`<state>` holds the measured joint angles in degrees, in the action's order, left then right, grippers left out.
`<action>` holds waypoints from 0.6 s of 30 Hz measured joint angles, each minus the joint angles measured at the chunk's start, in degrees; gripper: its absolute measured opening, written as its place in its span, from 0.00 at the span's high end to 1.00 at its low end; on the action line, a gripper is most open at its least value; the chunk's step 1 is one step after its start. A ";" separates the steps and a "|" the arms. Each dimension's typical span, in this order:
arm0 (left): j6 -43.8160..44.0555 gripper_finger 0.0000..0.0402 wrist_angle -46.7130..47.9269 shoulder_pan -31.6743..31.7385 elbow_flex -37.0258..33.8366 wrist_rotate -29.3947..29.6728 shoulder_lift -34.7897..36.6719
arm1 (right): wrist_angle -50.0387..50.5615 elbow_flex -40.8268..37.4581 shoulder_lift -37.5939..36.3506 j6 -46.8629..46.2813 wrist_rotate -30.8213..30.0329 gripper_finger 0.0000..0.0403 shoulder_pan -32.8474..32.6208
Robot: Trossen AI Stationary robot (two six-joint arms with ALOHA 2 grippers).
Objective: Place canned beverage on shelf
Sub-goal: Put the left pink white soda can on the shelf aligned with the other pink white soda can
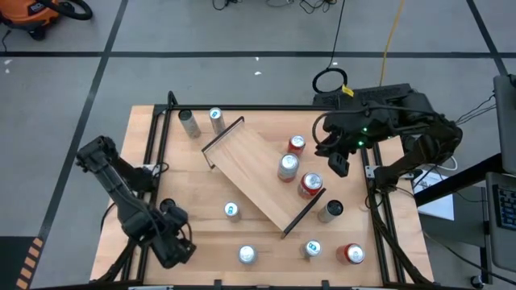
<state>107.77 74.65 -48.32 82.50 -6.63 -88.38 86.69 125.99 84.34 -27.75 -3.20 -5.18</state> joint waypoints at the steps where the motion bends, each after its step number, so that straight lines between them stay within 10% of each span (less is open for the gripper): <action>1: 0.56 0.26 -0.04 -0.53 0.00 0.00 0.00 | 0.00 0.00 -0.08 0.15 -0.02 0.83 -0.21; 18: 1.27 0.22 -8.14 -1.70 -8.69 -1.78 0.04 | -0.02 0.01 -0.02 -0.43 -0.09 0.83 -1.99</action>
<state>109.04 66.50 -50.02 73.81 -8.41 -88.33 86.67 126.00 84.31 -28.19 -3.29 -7.17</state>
